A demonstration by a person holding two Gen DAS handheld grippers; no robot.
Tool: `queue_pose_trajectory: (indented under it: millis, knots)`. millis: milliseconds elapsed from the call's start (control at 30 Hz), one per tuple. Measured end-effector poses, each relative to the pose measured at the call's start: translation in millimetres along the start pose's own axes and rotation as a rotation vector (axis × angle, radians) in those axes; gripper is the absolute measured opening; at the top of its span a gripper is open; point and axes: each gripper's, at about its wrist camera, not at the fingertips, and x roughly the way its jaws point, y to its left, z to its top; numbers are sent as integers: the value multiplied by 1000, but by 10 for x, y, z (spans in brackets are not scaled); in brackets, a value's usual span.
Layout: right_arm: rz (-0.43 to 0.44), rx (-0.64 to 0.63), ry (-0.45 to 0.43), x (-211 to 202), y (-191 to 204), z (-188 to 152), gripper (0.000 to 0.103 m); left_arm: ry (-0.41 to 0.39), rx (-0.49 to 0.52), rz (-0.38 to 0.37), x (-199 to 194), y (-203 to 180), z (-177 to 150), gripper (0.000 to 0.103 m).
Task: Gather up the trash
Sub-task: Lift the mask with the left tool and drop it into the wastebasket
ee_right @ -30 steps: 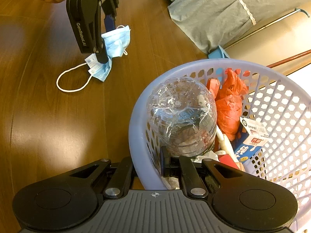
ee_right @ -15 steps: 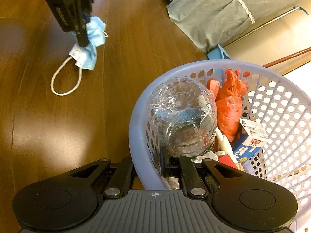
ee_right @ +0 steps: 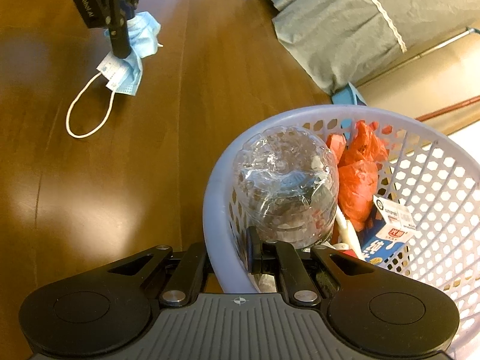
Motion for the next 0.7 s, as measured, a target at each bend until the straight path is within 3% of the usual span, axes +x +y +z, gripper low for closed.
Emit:
queue_pose_trajectory:
  millis: [400, 700]
  knots:
    - [58, -49, -105, -189, 264, 235, 3, -10, -30, -4, -502, 191, -140, 8]
    - [130, -102, -195, -367, 410, 481, 2, -29, -63, 34, -1010, 399, -303, 8]
